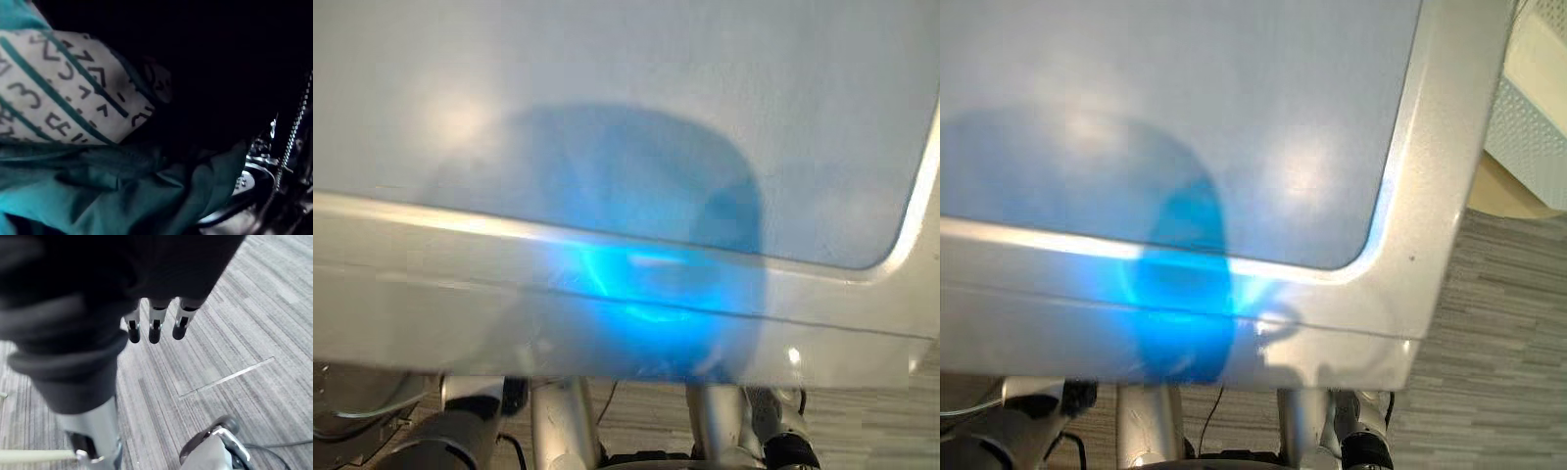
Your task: Pick up the laundry basket with both hands and put the clothes into the washing machine.
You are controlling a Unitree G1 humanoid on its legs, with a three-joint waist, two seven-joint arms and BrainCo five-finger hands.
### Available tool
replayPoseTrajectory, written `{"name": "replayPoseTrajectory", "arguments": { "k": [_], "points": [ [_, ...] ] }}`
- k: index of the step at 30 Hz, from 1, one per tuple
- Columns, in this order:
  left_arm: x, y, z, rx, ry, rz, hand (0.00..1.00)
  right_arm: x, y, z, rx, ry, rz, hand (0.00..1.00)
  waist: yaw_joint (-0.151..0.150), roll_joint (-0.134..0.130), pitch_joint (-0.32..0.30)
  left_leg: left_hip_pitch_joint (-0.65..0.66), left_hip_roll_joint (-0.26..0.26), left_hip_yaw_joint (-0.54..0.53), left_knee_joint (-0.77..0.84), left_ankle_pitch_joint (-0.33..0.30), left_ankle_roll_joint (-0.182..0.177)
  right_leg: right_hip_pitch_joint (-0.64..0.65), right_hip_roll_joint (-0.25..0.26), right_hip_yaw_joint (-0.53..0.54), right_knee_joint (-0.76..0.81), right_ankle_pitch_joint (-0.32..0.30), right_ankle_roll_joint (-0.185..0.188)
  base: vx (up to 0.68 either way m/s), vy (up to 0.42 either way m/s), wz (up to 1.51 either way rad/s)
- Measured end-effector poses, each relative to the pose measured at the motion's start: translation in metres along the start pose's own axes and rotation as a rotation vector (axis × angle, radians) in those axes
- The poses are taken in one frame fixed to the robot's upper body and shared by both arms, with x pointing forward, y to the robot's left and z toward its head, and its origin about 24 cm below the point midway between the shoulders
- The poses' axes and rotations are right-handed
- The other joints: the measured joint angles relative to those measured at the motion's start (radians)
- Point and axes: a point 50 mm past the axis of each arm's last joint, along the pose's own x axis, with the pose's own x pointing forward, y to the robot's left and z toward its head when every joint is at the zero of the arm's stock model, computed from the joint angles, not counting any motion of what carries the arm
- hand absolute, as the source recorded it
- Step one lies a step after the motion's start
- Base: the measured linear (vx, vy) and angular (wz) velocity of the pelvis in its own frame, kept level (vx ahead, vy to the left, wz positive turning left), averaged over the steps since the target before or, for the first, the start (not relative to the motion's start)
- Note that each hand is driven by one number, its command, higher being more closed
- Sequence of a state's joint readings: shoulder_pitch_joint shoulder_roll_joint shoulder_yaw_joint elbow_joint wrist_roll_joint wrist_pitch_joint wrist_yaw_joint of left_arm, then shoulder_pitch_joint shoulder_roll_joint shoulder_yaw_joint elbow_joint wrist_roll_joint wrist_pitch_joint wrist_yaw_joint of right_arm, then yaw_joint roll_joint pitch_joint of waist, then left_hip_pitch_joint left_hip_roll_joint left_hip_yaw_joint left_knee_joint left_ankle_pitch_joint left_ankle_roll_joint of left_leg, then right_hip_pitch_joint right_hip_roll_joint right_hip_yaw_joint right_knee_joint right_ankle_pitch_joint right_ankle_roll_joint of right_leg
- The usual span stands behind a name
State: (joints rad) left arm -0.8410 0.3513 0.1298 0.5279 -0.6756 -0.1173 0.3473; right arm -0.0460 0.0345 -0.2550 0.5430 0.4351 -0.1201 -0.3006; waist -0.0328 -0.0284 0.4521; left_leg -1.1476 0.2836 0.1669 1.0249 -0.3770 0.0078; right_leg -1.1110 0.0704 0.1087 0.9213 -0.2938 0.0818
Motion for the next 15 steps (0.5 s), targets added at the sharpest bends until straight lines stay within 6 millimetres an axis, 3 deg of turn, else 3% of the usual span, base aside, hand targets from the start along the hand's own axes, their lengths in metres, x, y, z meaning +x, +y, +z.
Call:
{"name": "replayPoseTrajectory", "arguments": {
  "k": [1, 2, 4, 6, 10, 12, 15],
  "points": [
    [0.004, -0.006, 0.009, -0.002, -0.021, -0.022, 1.0, 0.0, 0.0, 0.001, 0.006, -0.003, 0.001, 0.0, -0.003, 0.0, 0.0, -0.007, 0.002, 0.0, 0.002, 0.0, 0.0, -0.007, 0.001, 0.0, 0.0, 0.002, -0.001, -0.01, -0.001, -0.15],
    [0.014, -0.025, 0.036, -0.028, -0.084, -0.087, 1.0, 0.0, 0.001, 0.002, 0.015, -0.011, 0.005, 0.0, -0.007, 0.001, 0.001, -0.022, 0.013, 0.005, 0.007, 0.0, 0.0, -0.019, 0.009, 0.0, 0.0, 0.007, 0.0, 0.0, 0.005, -0.13],
    [0.018, -0.044, 0.061, -0.041, -0.172, -0.185, 1.0, -0.002, 0.002, 0.001, 0.028, -0.009, 0.025, 0.0, -0.008, -0.01, 0.015, -0.03, 0.015, 0.006, 0.007, 0.001, -0.001, -0.03, 0.012, -0.002, 0.003, 0.008, 0.0, 0.0, 0.005, -0.06],
    [0.021, -0.067, 0.065, -0.046, -0.146, -0.242, 1.0, -0.002, 0.0, -0.003, 0.034, 0.002, 0.024, 0.0, 0.01, -0.01, 0.024, -0.035, 0.014, 0.002, 0.009, 0.007, -0.007, -0.033, 0.009, -0.013, 0.008, 0.008, 0.0, 0.0, 0.007, 0.12],
    [0.022, -0.091, 0.075, 0.049, -0.164, -0.321, 1.0, -0.002, -0.005, -0.007, 0.048, 0.021, 0.023, 0.0, 0.018, -0.018, 0.028, -0.063, 0.012, 0.0, 0.027, 0.016, -0.002, -0.066, 0.0, -0.021, 0.04, 0.009, -0.003, -0.04, 0.004, 0.11],
    [0.023, -0.099, 0.088, 0.14, -0.218, -0.327, 1.0, -0.003, -0.012, -0.009, 0.044, 0.026, 0.008, 0.0, 0.021, -0.018, 0.028, -0.091, 0.012, 0.003, 0.039, 0.023, 0.003, -0.1, -0.002, -0.019, 0.062, 0.012, -0.007, -0.07, -0.008, 0.04],
    [0.027, -0.09, 0.112, 0.31, -0.372, -0.211, 1.0, -0.004, -0.021, -0.009, 0.051, 0.026, -0.023, 0.0, 0.017, -0.018, 0.028, -0.124, 0.016, 0.001, 0.063, 0.027, 0.002, -0.14, -0.001, -0.019, 0.096, 0.015, -0.011, -0.06, -0.008, -0.03]
  ]
}}
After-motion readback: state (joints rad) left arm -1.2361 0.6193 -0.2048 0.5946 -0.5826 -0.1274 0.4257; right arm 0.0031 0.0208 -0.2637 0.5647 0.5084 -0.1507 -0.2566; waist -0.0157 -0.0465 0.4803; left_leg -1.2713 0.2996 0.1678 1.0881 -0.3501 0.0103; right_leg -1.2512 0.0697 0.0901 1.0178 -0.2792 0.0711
